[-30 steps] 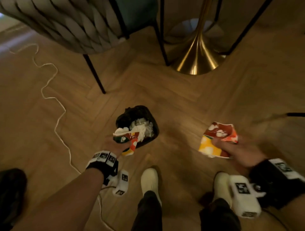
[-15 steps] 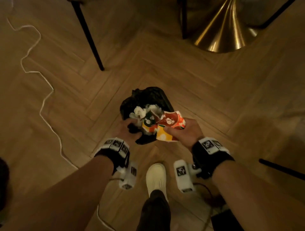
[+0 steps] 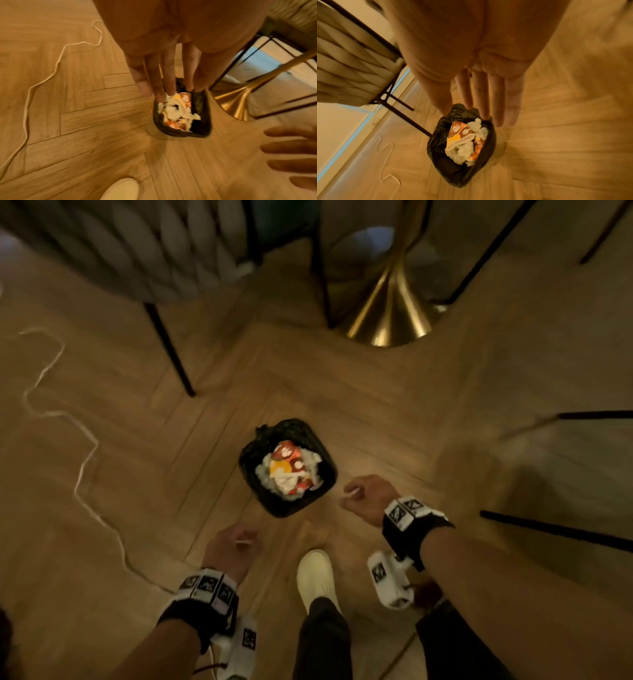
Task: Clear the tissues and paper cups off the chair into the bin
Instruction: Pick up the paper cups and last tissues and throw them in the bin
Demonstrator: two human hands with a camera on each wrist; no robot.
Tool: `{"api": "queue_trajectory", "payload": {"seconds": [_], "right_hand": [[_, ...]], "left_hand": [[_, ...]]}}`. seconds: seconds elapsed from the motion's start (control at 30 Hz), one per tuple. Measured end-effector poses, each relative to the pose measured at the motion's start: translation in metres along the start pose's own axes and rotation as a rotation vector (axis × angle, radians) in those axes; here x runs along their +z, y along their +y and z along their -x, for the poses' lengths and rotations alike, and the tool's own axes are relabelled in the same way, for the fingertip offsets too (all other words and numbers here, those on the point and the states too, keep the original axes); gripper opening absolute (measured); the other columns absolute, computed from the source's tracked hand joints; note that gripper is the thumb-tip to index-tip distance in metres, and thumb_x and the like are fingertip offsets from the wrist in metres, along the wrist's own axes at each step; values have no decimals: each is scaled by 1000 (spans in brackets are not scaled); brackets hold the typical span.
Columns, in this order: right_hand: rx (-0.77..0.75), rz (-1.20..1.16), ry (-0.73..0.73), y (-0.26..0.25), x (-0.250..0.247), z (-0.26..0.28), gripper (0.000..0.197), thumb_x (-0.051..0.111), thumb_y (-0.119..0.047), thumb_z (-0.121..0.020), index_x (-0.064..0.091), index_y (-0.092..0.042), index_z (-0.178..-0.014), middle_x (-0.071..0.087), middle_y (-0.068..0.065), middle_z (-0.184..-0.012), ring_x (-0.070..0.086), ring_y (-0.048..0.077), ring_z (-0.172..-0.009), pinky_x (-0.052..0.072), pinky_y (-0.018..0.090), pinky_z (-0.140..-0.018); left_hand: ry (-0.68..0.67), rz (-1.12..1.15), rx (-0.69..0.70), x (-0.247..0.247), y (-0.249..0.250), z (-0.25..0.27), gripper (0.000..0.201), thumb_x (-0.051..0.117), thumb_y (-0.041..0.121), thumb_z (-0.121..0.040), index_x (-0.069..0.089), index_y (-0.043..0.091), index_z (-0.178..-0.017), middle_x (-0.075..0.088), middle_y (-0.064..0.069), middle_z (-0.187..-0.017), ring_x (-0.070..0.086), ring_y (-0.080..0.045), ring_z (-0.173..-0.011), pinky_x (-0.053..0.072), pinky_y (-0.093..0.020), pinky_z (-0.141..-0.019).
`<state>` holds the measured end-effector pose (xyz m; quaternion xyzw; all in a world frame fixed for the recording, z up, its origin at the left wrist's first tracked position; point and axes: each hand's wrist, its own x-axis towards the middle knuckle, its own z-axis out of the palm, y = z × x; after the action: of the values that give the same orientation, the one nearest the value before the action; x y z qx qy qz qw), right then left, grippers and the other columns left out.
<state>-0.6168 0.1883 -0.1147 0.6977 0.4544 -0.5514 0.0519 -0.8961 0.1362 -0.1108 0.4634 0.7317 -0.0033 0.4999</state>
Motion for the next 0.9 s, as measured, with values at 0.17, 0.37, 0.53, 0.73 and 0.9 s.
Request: {"api": "queue_trajectory", "payload": {"seconds": [0.17,0.37,0.53,0.73,0.9], "right_hand": [[90,28,5,26,-69,164,32,59,-37,-84,62,-21,-112,65,2,-112,60,19,-107,45,25,-87],[189,-95,217,90,-113,333,25,61,-29,-85,65,-16,-105,69,4,-104,63,18,-92,51,31,-84],[312,-238,335,188,-115,433,20,59,-26,-84,67,-18,-100,65,0,-92,62,19,-88,52,32,-83],[431,-383,389,334,-91,516,17,60,-26,-84,66,-19,-98,66,0,-91,62,16,-82,49,28,-72],[478,-427,391,442,-89,567,15,60,-28,-85,64,-21,-99,63,-2,-90,58,15,-82,45,26,-74]], "left_hand": [[-198,-184,200,-24,96,85,26,67,12,-81,57,36,-75,65,2,-84,62,-17,-83,46,-26,-74],[-351,-464,385,-18,182,167,14,64,5,-82,67,19,-87,64,-3,-89,61,-22,-87,44,-27,-78],[-424,-648,515,20,248,226,12,65,9,-82,67,19,-88,69,-1,-92,61,-13,-81,44,-19,-74],[-530,-903,615,112,300,303,25,62,18,-85,57,42,-77,66,10,-88,60,-3,-82,48,-18,-79],[-577,-1043,636,212,336,372,15,61,21,-85,58,35,-91,60,10,-90,58,-7,-83,47,-23,-80]]}}
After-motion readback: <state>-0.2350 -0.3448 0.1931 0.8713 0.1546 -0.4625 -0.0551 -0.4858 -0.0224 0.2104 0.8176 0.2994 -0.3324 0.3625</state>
